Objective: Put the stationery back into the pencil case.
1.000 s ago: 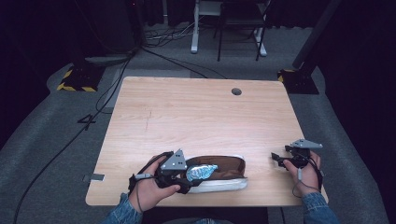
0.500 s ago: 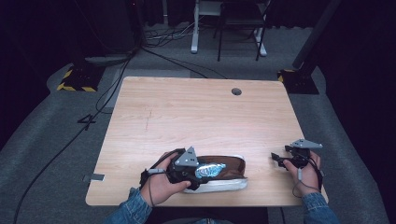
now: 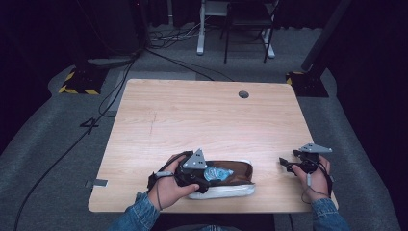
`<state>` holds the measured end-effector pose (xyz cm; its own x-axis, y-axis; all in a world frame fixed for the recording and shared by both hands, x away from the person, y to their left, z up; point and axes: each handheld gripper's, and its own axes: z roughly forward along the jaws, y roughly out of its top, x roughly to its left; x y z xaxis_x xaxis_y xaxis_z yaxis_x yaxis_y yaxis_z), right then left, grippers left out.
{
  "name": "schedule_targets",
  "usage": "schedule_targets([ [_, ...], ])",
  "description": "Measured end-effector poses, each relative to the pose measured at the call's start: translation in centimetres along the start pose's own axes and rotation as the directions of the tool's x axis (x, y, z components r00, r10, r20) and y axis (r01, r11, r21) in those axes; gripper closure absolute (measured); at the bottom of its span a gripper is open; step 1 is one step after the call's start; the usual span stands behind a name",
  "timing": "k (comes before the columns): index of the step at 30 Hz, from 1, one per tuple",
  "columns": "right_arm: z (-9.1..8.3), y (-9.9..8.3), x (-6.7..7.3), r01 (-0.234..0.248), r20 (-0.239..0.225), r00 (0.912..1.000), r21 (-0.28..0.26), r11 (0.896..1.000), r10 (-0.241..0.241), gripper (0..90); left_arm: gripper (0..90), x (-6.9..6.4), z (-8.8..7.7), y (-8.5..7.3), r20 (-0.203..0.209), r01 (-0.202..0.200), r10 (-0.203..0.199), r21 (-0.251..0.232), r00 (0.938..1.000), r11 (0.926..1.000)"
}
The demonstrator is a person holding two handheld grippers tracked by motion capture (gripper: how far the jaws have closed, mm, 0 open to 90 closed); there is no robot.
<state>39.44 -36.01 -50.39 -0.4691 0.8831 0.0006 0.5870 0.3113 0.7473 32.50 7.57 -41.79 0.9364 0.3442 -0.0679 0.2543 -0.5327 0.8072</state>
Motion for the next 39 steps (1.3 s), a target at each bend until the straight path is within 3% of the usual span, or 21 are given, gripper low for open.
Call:
schedule_targets([
  [5, 0.0, 0.0, 0.0, 0.001, -0.002, 1.0, 0.001, 1.0, -0.001, 23.9, 30.2, 0.2, -0.3, 0.0, -0.002, 0.022, -0.022, -0.026, 0.9998, 0.9994],
  [12, 0.1, 0.1, 0.1, 0.002, -0.005, 1.0, 0.0, 1.0, -0.002, 23.8, 26.3, 0.4, -1.8, 0.1, -0.027, 0.013, -0.015, -0.061, 0.9995, 0.9981],
  [17, 0.2, 0.2, 0.2, 0.006, -0.009, 0.9999, 0.002, 1.0, -0.006, 23.8, 25.3, 1.1, -3.5, -0.2, -0.085, 0.022, -0.028, -0.08, 0.996, 0.9966],
  [20, 0.3, 0.2, 0.3, 0.012, -0.012, 0.9999, 0.001, 1.0, -0.012, 23.8, 24.9, 1.5, -4.6, -0.4, -0.142, 0.019, -0.03, -0.079, 0.9894, 0.9967],
  [25, 0.4, 0.3, 0.4, 0.014, -0.015, 0.9998, 0.002, 1.0, -0.014, 23.8, 23.6, 2.4, -6.4, -0.9, -0.23, 0.027, -0.043, -0.071, 0.9722, 0.9971],
  [28, 0.4, 0.4, 0.4, 0.016, -0.017, 0.9997, 0.002, 1.0, -0.016, 23.8, 22.8, 3.1, -7.3, -1.3, -0.284, 0.04, -0.053, -0.051, 0.9573, 0.9979],
  [33, 0.5, 0.4, 0.4, 0.018, -0.018, 0.9997, -0.002, 1.0, -0.018, 23.8, 20.6, 5.0, -8.5, -2.7, -0.351, 0.096, -0.099, -0.025, 0.9312, 0.9951],
  [37, 0.5, 0.4, 0.4, 0.019, -0.018, 0.9997, -0.002, 1.0, -0.019, 23.8, 20.3, 7.0, -9.2, -4.5, -0.383, 0.156, -0.155, -0.028, 0.9108, 0.9874],
  [39, 0.5, 0.4, 0.4, 0.019, -0.018, 0.9997, -0.002, 1.0, -0.019, 23.8, 20.2, 7.6, -9.4, -5.1, -0.39, 0.173, -0.172, -0.032, 0.9048, 0.9844],
])
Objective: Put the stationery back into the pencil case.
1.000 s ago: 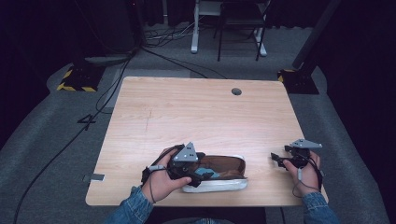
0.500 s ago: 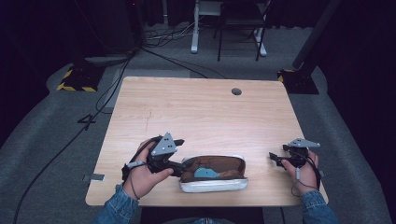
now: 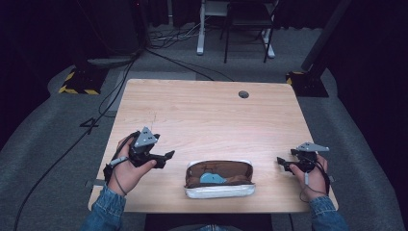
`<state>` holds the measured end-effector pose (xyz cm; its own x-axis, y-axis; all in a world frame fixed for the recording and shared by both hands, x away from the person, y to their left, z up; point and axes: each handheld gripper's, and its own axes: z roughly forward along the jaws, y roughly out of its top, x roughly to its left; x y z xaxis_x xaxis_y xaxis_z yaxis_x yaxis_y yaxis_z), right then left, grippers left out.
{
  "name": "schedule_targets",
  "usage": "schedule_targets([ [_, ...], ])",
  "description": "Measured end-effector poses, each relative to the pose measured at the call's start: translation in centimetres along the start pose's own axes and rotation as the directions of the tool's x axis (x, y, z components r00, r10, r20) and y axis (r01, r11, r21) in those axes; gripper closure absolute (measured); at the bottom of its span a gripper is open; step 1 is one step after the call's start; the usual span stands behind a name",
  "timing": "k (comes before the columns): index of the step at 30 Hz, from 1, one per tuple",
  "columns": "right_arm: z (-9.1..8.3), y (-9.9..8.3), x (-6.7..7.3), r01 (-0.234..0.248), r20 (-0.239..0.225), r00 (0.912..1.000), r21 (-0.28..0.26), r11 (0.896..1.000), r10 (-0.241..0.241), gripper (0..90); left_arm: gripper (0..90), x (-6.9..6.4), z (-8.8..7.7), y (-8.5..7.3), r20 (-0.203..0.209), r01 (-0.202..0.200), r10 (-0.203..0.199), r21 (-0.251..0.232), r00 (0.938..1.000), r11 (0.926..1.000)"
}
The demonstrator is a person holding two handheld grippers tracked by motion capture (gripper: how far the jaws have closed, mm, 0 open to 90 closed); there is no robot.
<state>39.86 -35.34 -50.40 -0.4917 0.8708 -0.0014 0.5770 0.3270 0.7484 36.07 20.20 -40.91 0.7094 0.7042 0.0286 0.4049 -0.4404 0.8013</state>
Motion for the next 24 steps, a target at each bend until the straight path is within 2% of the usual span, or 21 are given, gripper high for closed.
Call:
schedule_targets([
  [10, 0.0, 0.0, 0.0, 0.003, -0.002, 1.0, 0.0, 1.0, -0.003, 23.8, 18.6, 3.0, 0.4, -2.2, -0.035, 0.079, -0.078, 0.024, 0.9964, 0.9966],
  [18, 0.0, 0.0, 0.0, 0.002, -0.003, 1.0, 0.0, 1.0, -0.002, 23.8, 17.2, 4.9, 1.3, -4.4, -0.076, 0.097, -0.093, 0.051, 0.9927, 0.994],
  [23, 0.0, 0.0, 0.0, 0.002, -0.003, 1.0, 0.0, 1.0, -0.002, 23.8, 16.7, 5.4, 1.7, -5.1, -0.085, 0.111, -0.106, 0.058, 0.9907, 0.9921],
  [24, 0.0, 0.0, 0.0, 0.002, -0.003, 1.0, 0.0, 1.0, -0.002, 23.8, 16.6, 5.7, 1.9, -5.6, -0.095, 0.112, -0.105, 0.072, 0.99, 0.9911],
])
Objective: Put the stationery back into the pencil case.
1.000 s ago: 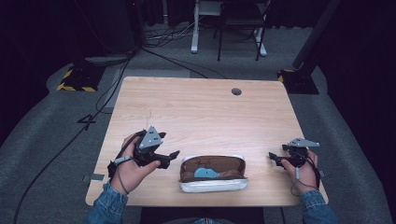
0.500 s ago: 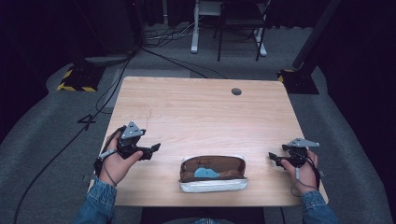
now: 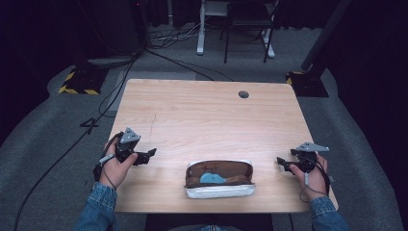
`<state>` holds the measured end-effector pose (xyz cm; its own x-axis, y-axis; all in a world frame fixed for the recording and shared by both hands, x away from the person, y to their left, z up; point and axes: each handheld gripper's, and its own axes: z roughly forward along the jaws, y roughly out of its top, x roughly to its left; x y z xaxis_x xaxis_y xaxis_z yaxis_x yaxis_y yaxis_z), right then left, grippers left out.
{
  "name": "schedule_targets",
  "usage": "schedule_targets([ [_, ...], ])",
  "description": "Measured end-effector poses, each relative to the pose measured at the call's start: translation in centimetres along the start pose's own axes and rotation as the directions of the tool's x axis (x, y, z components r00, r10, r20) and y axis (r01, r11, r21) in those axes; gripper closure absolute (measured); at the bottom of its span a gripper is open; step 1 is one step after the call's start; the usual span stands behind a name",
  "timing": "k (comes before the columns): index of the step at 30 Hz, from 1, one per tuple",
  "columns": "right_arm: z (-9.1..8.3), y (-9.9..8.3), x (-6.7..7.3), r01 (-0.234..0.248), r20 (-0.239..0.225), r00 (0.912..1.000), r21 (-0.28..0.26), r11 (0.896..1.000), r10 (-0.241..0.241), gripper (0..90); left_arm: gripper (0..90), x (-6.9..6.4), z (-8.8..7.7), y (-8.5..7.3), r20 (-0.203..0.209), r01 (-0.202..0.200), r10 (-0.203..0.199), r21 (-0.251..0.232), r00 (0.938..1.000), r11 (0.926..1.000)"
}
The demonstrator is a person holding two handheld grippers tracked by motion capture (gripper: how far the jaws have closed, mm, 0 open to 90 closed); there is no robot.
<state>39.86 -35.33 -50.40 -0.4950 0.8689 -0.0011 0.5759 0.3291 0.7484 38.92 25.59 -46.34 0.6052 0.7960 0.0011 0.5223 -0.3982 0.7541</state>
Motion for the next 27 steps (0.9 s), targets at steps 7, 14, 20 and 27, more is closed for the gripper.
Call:
schedule_targets([
  [7, 0.0, 0.0, 0.0, 0.001, 0.0, 1.0, 0.0, 1.0, -0.001, 23.8, 16.6, 0.1, 0.7, -0.8, -0.002, 0.007, -0.007, -0.001, 1.0, 1.0],
  [14, 0.0, 0.0, 0.0, 0.001, 0.0, 1.0, 0.0, 1.0, -0.001, 23.8, 16.6, 0.3, 1.7, -1.7, -0.005, -0.003, 0.003, 0.041, 1.0, 0.9991],
  [20, 0.0, 0.0, 0.0, 0.002, -0.002, 1.0, 0.001, 1.0, -0.002, 23.8, 15.9, 0.5, 2.4, -2.1, -0.011, -0.031, 0.032, 0.069, 0.9994, 0.9972],
  [27, 0.0, 0.0, 0.0, 0.004, -0.003, 1.0, 0.001, 1.0, -0.004, 23.8, 13.6, 0.4, 3.3, -2.6, 0.0, 0.029, -0.029, 0.092, 0.9996, 0.9953],
])
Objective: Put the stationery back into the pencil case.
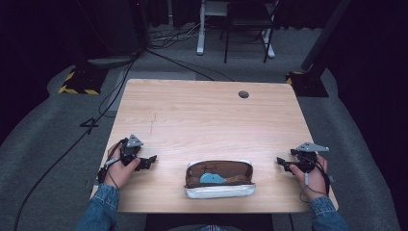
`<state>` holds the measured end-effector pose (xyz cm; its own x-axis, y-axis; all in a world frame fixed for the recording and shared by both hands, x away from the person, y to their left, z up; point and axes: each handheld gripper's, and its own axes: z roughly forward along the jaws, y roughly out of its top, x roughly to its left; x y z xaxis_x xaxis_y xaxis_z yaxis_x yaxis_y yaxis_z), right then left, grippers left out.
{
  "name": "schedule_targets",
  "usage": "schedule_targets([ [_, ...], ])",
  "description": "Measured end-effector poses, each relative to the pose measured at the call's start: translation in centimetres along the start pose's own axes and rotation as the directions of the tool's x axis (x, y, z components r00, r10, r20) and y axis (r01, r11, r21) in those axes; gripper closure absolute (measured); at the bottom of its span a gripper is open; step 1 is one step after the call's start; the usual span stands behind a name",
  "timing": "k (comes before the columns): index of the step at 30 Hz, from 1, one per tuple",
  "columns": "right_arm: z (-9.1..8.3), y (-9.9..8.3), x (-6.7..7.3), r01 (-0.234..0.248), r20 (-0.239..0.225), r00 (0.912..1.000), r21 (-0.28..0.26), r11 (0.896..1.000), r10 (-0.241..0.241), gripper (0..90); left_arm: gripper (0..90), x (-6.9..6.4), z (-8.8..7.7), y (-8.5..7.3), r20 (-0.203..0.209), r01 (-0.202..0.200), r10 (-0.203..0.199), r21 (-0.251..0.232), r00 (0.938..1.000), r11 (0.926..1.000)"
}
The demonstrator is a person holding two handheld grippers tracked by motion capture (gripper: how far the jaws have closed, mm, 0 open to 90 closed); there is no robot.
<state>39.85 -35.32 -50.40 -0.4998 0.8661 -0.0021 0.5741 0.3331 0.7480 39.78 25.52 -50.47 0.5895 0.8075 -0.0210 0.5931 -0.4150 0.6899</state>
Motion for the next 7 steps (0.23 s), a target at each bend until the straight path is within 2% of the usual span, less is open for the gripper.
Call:
schedule_targets([
  [3, 0.0, 0.0, 0.0, 0.0, 0.0, 1.0, 0.0, 1.0, 0.0, 23.8, 12.7, -0.07, 0.04, 0.05, -0.003, 0.01, -0.01, 0.005, 0.9999, 0.9999],
  [7, -0.02, 0.0, 0.03, -0.001, 0.0, 1.0, 0.002, 1.0, 0.001, 23.8, 10.6, -0.03, 0.1, 0.1, -0.011, 0.004, -0.004, 0.007, 0.9999, 1.0],
])
